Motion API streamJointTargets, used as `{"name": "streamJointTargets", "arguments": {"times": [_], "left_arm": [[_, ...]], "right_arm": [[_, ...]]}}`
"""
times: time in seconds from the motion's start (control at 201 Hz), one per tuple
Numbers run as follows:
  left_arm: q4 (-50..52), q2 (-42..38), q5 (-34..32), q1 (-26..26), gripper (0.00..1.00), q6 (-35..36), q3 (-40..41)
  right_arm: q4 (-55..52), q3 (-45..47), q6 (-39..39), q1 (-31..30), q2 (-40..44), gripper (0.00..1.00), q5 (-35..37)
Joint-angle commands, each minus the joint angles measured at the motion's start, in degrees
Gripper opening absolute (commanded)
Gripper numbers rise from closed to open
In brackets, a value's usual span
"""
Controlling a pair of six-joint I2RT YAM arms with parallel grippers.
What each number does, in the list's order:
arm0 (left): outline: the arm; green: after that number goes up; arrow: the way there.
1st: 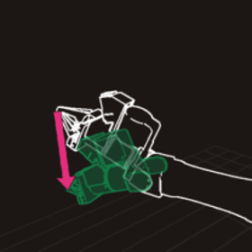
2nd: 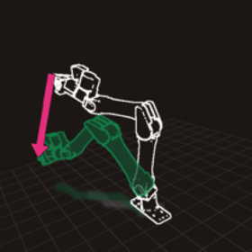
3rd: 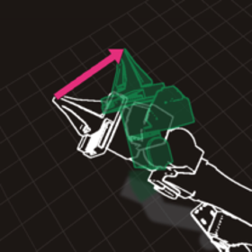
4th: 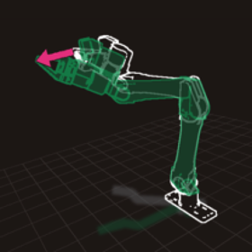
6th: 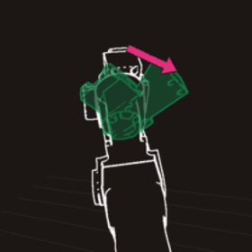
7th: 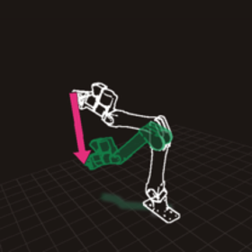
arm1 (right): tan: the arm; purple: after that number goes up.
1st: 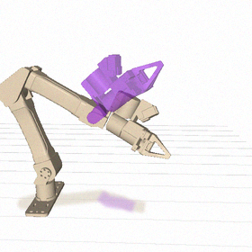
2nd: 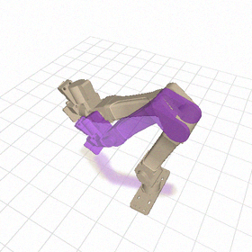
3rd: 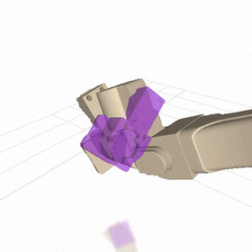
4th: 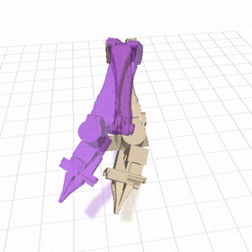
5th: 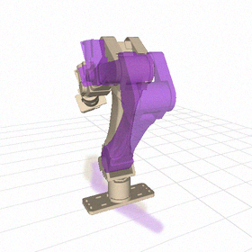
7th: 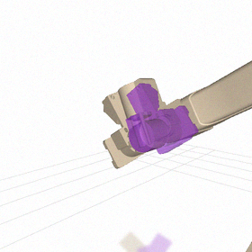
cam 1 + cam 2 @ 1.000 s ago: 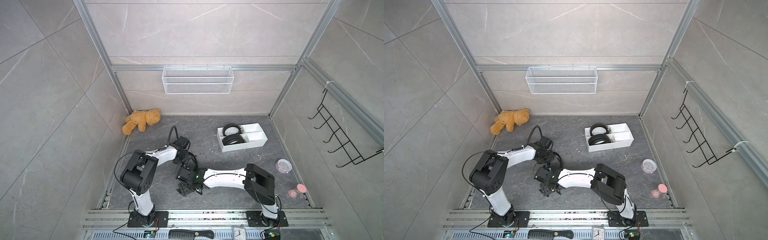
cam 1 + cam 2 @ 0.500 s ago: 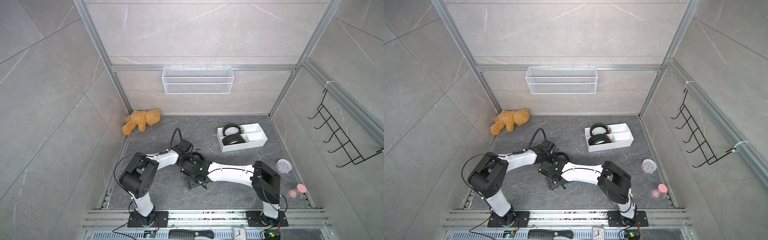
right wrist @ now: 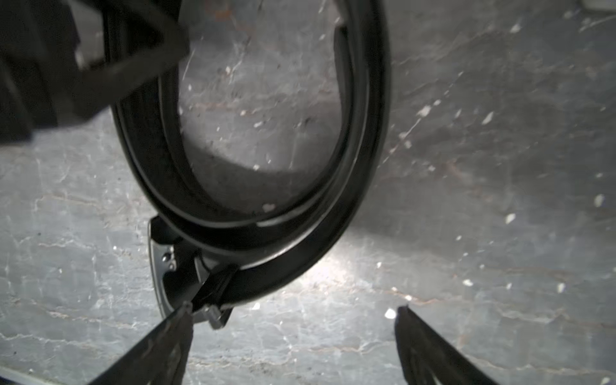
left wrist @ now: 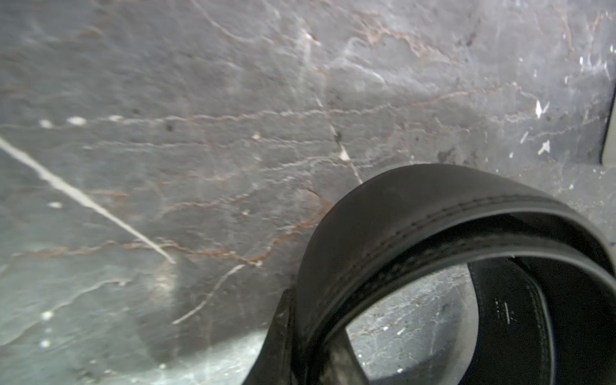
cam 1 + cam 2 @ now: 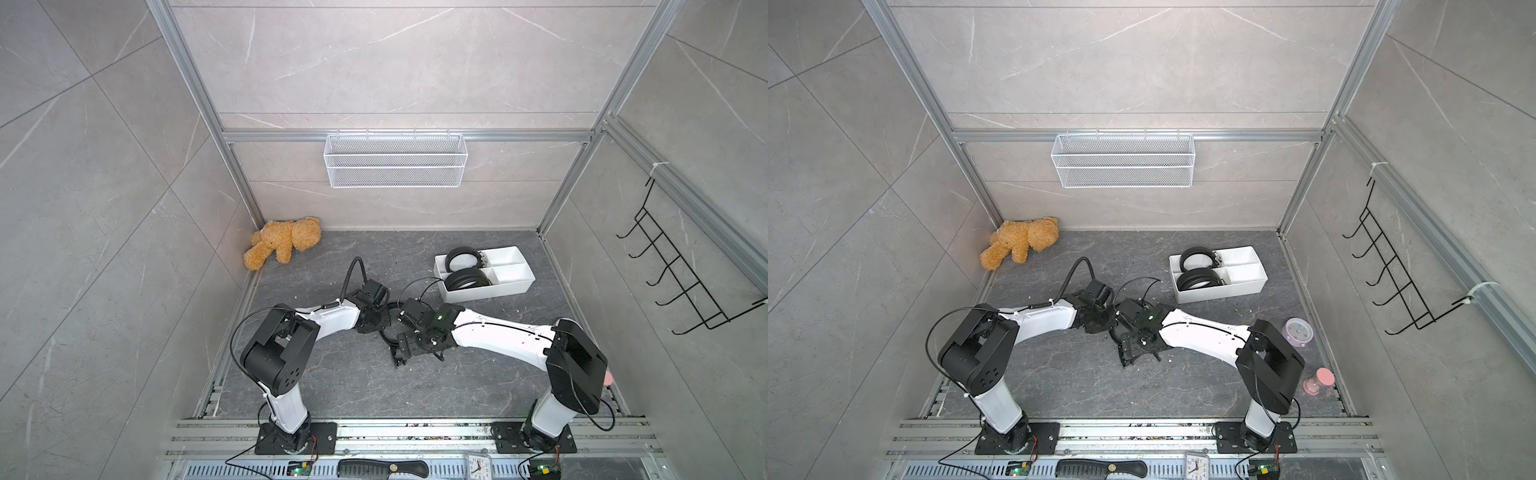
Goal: Place the belts into the storage roll
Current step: Roll the belt at the center of the board.
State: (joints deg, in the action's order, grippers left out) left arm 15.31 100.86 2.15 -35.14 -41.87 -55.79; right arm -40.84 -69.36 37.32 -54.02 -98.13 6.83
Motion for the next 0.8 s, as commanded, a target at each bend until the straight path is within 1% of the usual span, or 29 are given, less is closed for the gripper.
{"name": "streamJointTargets", "arguments": {"times": [0.0,0.095,0.174,0.274,0.378,0.577,0.742,0.796], "left_arm": [[9.3,4.3,2.9,-1.1,0.00,-0.9,1.8],[10.2,4.9,2.5,-1.1,0.00,-0.4,1.0],[11.3,5.2,2.0,-1.1,0.00,0.0,0.1],[12.5,5.2,1.2,-1.2,0.00,0.3,-0.7],[14.0,5.4,0.6,-1.2,0.00,0.8,-1.9],[15.9,5.9,-0.4,-1.5,0.00,2.0,-3.7],[16.6,6.1,-0.3,-1.8,0.00,2.9,-4.1],[16.6,5.7,-0.2,-1.9,0.02,3.0,-3.9]], "right_arm": [[2.0,-2.3,-4.3,3.9,-0.5,0.95,0.6],[4.2,-3.9,-6.9,7.3,-2.4,0.95,-1.2],[5.0,-5.9,-9.0,9.5,-5.6,0.94,-3.7],[4.9,-8.5,-11.0,10.5,-10.2,0.90,-6.6],[5.5,-9.4,-11.4,10.6,-13.6,0.84,-9.3],[3.7,-7.7,-8.7,10.6,-16.6,0.73,-6.5],[3.9,-5.1,-7.0,10.6,-16.7,0.53,-5.7],[4.3,-4.1,-6.5,10.6,-16.4,0.43,-6.1]]}}
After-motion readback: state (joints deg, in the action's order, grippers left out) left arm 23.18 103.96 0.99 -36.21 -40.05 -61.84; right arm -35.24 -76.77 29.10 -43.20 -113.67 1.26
